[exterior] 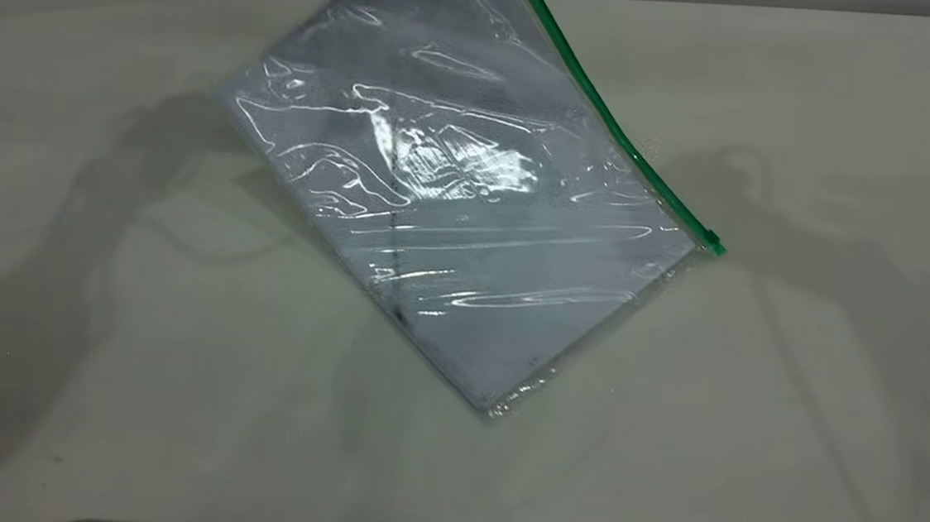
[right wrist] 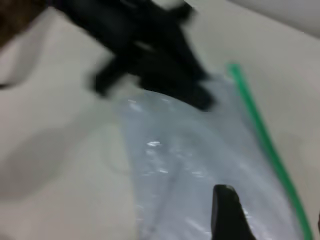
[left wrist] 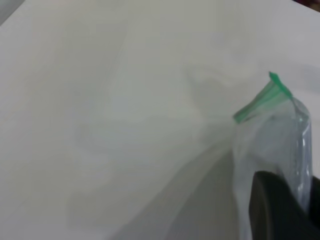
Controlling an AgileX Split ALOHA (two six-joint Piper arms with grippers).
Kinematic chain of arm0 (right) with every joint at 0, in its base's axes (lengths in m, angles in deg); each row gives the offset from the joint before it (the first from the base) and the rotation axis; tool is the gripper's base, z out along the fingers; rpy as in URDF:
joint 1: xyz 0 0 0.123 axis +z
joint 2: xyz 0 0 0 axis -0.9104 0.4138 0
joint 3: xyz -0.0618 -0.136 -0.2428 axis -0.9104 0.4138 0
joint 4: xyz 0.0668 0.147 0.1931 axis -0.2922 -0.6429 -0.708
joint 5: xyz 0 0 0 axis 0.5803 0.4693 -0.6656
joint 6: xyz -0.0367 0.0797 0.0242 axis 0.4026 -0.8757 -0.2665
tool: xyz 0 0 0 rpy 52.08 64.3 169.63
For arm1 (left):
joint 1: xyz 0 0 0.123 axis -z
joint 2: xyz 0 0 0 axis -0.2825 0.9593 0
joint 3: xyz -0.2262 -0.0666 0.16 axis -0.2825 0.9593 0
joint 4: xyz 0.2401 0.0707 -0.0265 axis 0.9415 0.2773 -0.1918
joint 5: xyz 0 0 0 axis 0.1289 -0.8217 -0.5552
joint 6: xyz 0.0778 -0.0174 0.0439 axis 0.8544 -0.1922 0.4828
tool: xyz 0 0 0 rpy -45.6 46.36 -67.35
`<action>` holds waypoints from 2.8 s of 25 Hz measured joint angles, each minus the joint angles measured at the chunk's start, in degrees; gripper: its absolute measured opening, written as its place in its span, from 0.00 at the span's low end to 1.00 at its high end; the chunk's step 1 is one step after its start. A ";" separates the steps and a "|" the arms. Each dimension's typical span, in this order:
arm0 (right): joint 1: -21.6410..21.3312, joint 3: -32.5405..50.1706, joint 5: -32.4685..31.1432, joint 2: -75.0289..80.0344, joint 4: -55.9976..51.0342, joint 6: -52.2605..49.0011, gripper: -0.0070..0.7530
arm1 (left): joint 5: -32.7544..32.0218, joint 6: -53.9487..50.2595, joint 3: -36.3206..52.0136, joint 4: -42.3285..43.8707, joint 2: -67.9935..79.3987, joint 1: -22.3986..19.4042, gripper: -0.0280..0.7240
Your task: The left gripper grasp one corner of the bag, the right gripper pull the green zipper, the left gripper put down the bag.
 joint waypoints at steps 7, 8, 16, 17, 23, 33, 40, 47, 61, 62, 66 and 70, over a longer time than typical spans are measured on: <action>0.00 0.00 -12.29 -23.10 18.88 -20.66 0.59 | -2.28 -12.72 0.00 2.13 -4.17 -2.48 0.58; 0.00 0.00 -14.10 -26.75 22.56 -23.24 0.58 | -3.72 -14.84 0.00 2.98 -5.54 -3.04 0.62; 0.00 0.06 -28.04 -50.95 45.71 -52.15 0.56 | -12.19 -29.66 0.00 12.09 -24.86 -6.83 0.67; 0.00 0.44 -29.19 -54.11 49.76 -57.62 0.56 | -12.19 -31.24 0.00 14.74 -27.92 -6.93 0.66; 0.00 10.51 -29.20 -68.02 71.19 -76.85 0.56 | -12.19 -44.88 0.00 32.18 -43.19 -6.70 0.63; 0.00 38.35 -29.20 -79.85 73.95 -84.55 0.62 | -12.19 -73.23 16.58 60.49 -63.66 -6.70 0.63; 0.00 40.69 -24.46 -82.40 74.60 -84.52 0.63 | -12.19 -78.39 46.00 62.02 -81.53 -6.70 0.63; 0.00 41.79 -22.29 -82.40 74.61 -82.39 0.63 | -11.60 -78.20 69.97 61.70 -99.16 -6.70 0.63; 0.00 41.79 -22.19 -82.40 74.56 -81.82 0.63 | -9.76 -87.24 79.56 63.77 -127.81 -6.70 0.63; 0.00 41.79 -22.19 -82.40 74.56 -81.69 0.63 | -9.76 -87.88 79.61 63.65 -129.02 -6.70 0.63; 0.00 41.79 -22.19 -82.40 74.56 -81.62 0.63 | -9.87 -88.39 79.68 63.06 -134.07 -6.70 0.63; -0.15 41.79 -22.19 -82.72 74.56 -81.62 0.63 | -10.08 -88.46 79.68 63.00 -137.72 -6.70 0.63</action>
